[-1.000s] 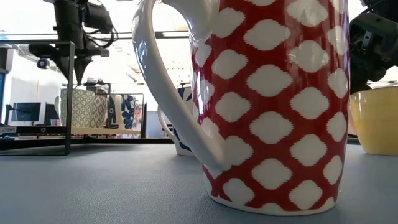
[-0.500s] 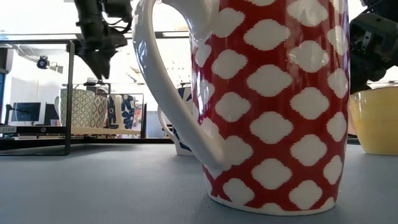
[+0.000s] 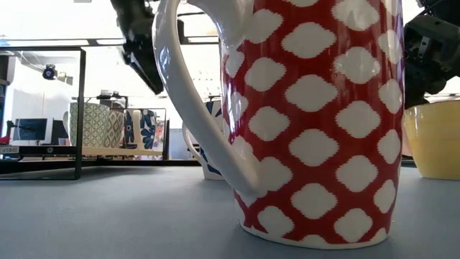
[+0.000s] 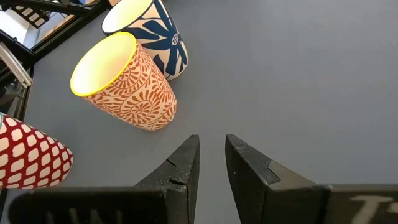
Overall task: Place coffee mugs
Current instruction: Put the blue patterned mug on the shelf
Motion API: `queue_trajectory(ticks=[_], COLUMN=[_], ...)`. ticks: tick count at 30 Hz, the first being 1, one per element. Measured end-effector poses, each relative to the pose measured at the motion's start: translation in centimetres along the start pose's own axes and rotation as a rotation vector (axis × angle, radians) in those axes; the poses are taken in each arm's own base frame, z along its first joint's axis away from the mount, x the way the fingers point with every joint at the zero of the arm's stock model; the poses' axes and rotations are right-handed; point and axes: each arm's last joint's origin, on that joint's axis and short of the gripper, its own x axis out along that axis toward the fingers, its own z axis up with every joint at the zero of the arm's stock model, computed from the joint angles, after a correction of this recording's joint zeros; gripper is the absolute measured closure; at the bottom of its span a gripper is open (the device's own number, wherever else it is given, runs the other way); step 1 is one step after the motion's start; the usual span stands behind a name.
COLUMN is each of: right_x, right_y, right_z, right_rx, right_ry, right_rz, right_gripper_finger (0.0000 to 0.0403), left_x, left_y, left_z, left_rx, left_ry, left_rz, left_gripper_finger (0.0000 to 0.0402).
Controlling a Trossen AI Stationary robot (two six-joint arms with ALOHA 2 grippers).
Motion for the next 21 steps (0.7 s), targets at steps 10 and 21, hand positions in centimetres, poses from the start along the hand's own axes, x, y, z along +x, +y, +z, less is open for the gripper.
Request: queue_trajectory(ticks=[10, 21], right_x=[0.0, 0.0], right_y=[0.0, 0.0], right_z=[0.0, 0.0], right_rx=[0.0, 0.0], right_ry=[0.0, 0.0], right_rz=[0.0, 0.0], right_gripper_finger=[0.0335, 0.0335], left_x=[0.2, 1.8], left_y=[-6.9, -10.4], left_z=[-0.4, 0.7], left_rx=[0.393, 0.679], left_ry=[-0.134, -0.308], left_rz=[-0.04, -0.109], left_gripper_finger=[0.0284, 0.0284])
